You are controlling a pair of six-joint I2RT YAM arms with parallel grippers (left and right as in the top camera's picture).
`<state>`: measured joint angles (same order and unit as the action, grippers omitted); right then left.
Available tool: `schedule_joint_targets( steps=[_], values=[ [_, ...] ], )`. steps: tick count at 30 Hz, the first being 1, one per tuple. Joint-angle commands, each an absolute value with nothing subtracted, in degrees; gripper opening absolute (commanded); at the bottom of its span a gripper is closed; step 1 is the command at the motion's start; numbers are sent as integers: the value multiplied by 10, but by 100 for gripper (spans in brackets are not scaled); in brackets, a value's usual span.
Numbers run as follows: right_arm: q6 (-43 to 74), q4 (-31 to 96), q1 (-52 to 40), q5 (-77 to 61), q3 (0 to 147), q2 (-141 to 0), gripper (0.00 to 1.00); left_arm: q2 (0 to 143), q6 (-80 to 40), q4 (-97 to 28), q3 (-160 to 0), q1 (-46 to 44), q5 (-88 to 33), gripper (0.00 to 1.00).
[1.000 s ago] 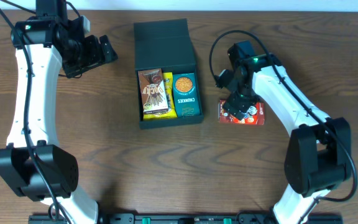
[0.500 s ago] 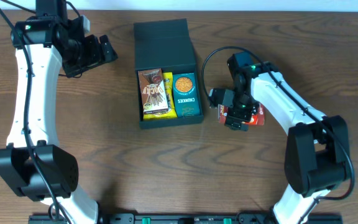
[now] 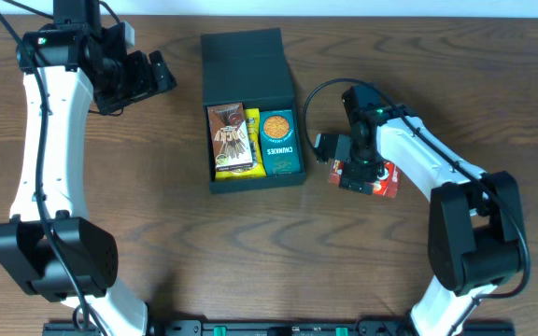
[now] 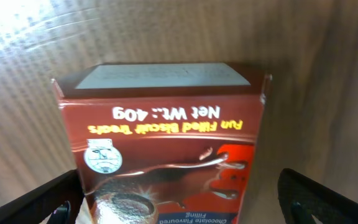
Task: Pack container
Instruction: 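Lift the Hello Panda box and lower it into the box's right side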
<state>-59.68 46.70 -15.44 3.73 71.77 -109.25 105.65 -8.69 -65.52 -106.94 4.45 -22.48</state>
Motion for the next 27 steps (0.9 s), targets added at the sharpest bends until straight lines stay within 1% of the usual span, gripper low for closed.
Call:
schedule_joint_targets(
  steps=[1,2,6,11,14,17,20,27],
  values=[
    [-600,460,-153,45,715,-1091,96,1056,-74,-655,-1065,46,-220,95],
    [-600,458,-153,45,715,-1094,94,1056,-74,-655,-1065,46,-220,95],
    [-600,460,-153,45,715,-1108,91,1056,-75,-655,-1065,46,-220,95],
    [-593,467,-153,44,715,-1129,90,1056,-75,-655,-1065,46,-221,95],
    [-583,465,-153,42,715,-1130,88,1056,-75,-656,-1065,46,-221,95],
    [-572,465,-153,42,715,-1130,79,1056,-75,-655,-1065,46,-221,95],
    [-561,462,-153,35,715,-1130,72,1056,-75,-655,-1065,46,-221,95],
    [-527,461,-154,27,735,-1129,71,1056,-75,-656,-1065,46,-221,95]
  ],
)
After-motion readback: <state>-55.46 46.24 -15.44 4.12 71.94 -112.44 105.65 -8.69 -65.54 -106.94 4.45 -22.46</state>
